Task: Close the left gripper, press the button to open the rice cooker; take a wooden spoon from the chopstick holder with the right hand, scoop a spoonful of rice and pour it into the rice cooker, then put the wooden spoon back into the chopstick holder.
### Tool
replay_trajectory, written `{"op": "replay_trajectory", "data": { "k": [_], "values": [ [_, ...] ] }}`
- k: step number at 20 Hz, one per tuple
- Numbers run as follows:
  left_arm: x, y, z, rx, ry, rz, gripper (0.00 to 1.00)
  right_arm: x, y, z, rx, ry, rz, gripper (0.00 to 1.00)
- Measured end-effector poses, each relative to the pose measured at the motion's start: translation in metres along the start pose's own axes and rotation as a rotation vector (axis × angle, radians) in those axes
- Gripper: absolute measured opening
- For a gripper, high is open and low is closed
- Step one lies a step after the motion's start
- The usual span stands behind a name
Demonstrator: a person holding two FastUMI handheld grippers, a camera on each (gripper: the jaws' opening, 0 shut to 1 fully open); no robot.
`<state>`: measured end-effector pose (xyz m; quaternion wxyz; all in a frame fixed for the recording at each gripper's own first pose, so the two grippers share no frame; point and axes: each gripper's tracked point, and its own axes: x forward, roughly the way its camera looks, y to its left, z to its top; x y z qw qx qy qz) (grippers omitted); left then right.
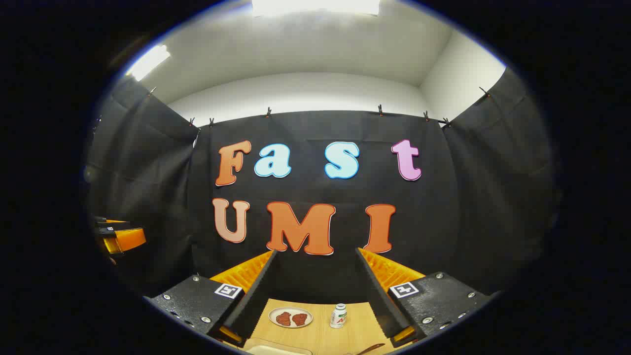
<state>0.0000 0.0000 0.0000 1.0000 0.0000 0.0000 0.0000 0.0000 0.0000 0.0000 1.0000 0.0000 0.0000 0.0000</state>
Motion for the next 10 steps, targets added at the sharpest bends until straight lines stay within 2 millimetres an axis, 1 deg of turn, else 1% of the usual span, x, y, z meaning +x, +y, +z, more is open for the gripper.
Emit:
{"op": "replay_trajectory", "data": {
  "k": [2,3,4,6,8,10],
  "values": [
    [0.005,0.006,-0.001,0.021,-0.01,0.047,0.99,0.002,-0.013,-0.003,-0.031,-0.005,-0.009,0.94],
    [0.006,0.006,0.0,0.026,-0.014,0.066,0.99,0.004,-0.017,-0.006,-0.038,-0.002,-0.011,0.94],
    [0.008,0.005,-0.002,0.03,-0.014,0.073,0.98,0.005,-0.018,-0.01,-0.035,0.001,0.0,0.93],
    [0.011,0.001,-0.001,0.035,-0.02,0.085,0.99,0.007,-0.019,-0.014,-0.024,0.008,0.026,0.94],
    [0.015,0.0,-0.002,0.047,-0.024,0.109,0.98,0.014,-0.026,-0.016,-0.021,0.002,0.036,0.95],
    [0.017,-0.002,0.001,0.07,-0.032,0.132,0.99,0.02,-0.027,-0.016,-0.025,-0.001,0.052,0.95]
  ]
}}
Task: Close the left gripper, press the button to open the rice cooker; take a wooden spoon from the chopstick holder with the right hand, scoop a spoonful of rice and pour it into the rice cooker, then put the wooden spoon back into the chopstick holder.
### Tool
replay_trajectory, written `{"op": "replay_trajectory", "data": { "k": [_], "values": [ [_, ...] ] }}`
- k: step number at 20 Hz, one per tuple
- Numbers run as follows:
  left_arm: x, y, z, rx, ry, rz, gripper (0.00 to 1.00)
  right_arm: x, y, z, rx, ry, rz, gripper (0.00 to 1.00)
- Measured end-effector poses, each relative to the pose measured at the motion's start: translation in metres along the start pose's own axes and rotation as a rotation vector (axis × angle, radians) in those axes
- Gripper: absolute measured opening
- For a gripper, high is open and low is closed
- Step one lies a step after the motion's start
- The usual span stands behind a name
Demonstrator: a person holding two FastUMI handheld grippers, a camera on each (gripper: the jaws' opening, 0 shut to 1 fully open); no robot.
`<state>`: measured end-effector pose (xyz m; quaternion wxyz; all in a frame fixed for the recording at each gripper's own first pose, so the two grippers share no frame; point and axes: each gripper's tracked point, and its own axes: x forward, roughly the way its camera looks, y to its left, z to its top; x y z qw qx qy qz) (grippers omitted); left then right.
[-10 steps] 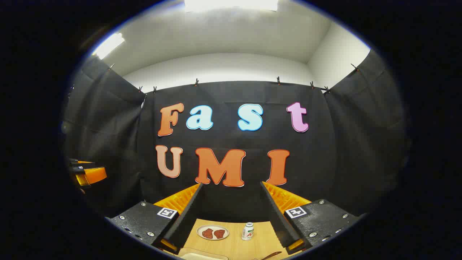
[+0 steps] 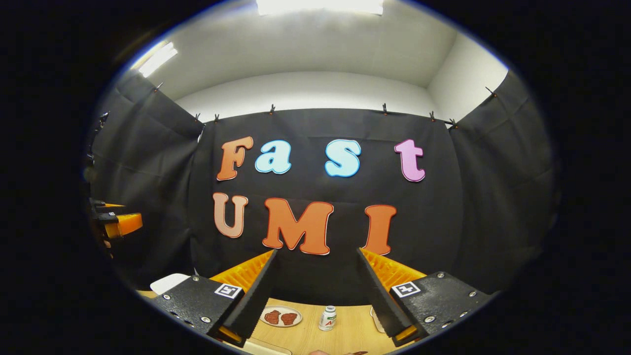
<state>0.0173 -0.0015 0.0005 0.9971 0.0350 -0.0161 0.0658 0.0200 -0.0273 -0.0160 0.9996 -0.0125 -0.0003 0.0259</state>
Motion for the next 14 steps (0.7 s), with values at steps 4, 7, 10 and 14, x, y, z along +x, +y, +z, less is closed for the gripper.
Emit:
{"op": "replay_trajectory", "data": {
  "k": [4,7,10,14],
  "values": [
    [0.002,-0.002,-0.002,0.016,-0.012,0.026,0.99,0.006,0.003,-0.003,0.014,0.005,0.026,0.95],
    [0.009,0.003,0.002,0.027,-0.029,0.001,0.98,0.006,0.004,-0.007,0.009,0.009,-0.015,0.95],
    [0.02,0.022,0.008,0.045,-0.033,-0.015,0.98,0.004,0.013,-0.004,0.001,0.004,-0.062,0.95],
    [0.038,0.052,0.007,0.006,-0.029,0.009,0.99,0.0,0.019,-0.002,-0.013,-0.005,-0.108,0.95]
  ]
}}
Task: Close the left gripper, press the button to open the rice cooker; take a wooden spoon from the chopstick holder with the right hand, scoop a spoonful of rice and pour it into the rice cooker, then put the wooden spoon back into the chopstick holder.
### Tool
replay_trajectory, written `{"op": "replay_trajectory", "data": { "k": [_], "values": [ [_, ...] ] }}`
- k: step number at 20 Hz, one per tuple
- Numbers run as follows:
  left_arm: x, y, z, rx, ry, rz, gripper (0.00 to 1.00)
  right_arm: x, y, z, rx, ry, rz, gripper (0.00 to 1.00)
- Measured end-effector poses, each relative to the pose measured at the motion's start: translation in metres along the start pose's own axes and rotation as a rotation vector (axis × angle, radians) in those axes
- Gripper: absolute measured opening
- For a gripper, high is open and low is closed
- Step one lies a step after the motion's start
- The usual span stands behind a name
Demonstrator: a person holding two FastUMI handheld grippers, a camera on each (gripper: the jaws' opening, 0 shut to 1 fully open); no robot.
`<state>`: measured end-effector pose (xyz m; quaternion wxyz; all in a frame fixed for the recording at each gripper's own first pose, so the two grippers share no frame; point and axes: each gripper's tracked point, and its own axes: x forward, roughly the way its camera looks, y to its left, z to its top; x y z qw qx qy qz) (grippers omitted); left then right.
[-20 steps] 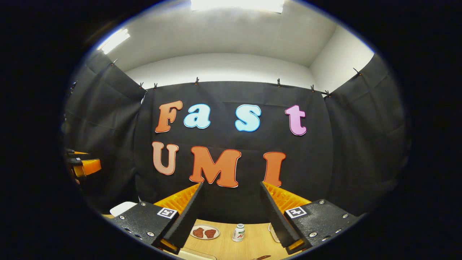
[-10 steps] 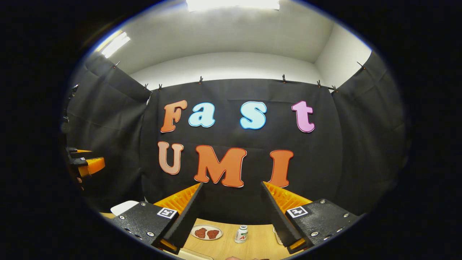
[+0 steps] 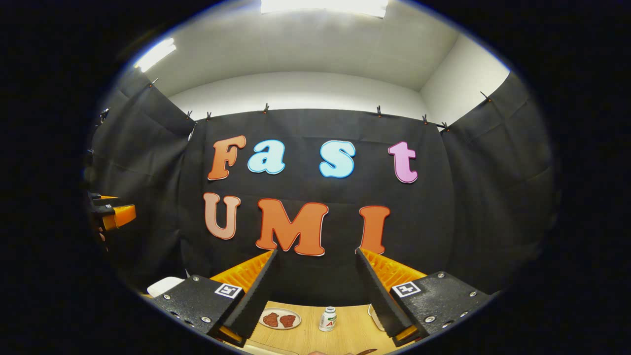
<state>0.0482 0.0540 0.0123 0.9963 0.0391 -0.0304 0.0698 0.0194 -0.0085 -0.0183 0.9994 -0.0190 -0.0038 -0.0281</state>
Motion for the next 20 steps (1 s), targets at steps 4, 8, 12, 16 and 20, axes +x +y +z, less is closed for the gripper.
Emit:
{"op": "replay_trajectory", "data": {
  "k": [4,8,12,16,20],
  "values": [
    [0.0,0.025,-0.008,-0.017,0.027,0.018,0.97,-0.005,0.005,-0.008,-0.023,0.022,-0.007,0.95],
    [0.004,0.042,-0.011,-0.006,0.025,0.053,0.08,-0.008,0.005,-0.013,-0.017,0.038,-0.018,0.95],
    [0.003,0.046,-0.006,0.017,0.017,0.036,0.03,-0.01,-0.001,-0.016,-0.02,0.042,-0.035,0.95],
    [0.021,0.039,-0.038,-0.019,0.134,0.0,0.04,-0.015,-0.01,-0.021,-0.031,0.053,-0.055,0.95],
    [0.031,0.045,-0.089,-0.039,0.302,-0.018,0.04,-0.021,-0.021,-0.031,-0.032,0.073,-0.079,0.95]
  ]
}}
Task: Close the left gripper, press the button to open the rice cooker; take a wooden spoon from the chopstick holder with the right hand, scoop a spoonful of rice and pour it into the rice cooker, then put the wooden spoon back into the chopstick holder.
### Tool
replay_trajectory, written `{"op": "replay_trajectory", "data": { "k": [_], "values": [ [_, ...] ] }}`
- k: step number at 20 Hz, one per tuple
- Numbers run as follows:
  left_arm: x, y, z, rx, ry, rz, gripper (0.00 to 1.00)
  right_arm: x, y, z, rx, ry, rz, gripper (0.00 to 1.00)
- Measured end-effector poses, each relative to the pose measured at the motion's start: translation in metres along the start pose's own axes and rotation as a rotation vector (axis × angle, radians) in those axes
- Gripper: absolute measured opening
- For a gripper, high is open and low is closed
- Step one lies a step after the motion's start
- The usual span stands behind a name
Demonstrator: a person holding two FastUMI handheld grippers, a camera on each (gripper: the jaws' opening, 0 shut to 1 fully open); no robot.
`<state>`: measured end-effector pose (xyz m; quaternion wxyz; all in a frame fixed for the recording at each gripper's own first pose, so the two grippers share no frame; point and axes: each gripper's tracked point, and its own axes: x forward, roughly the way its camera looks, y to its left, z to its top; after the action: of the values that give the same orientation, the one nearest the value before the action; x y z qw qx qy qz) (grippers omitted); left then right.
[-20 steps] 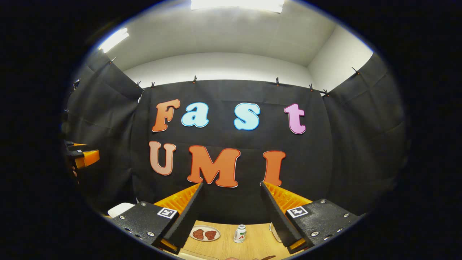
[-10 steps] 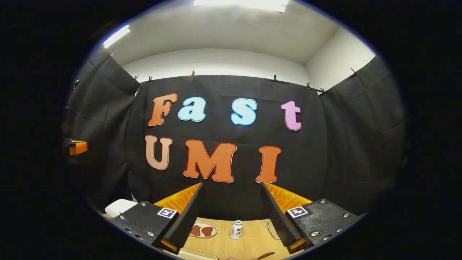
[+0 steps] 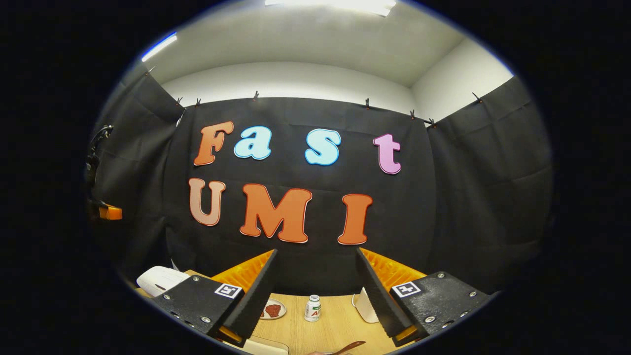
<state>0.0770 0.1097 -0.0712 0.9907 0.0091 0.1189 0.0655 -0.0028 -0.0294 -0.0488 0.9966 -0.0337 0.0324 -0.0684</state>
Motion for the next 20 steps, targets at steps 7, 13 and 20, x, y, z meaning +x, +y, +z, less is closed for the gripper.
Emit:
{"op": "replay_trajectory", "data": {
  "k": [7,13,20],
  "values": [
    [0.043,0.013,-0.072,-0.055,0.241,-0.002,0.05,-0.001,-0.016,-0.018,-0.016,0.041,-0.049,0.95],
    [0.063,0.015,-0.139,-0.113,0.454,-0.007,0.04,-0.002,-0.028,-0.032,-0.017,0.069,-0.092,0.97],
    [0.078,0.006,-0.204,-0.22,0.673,-0.037,0.06,-0.004,-0.036,-0.051,-0.026,0.111,-0.125,0.95]
  ]
}}
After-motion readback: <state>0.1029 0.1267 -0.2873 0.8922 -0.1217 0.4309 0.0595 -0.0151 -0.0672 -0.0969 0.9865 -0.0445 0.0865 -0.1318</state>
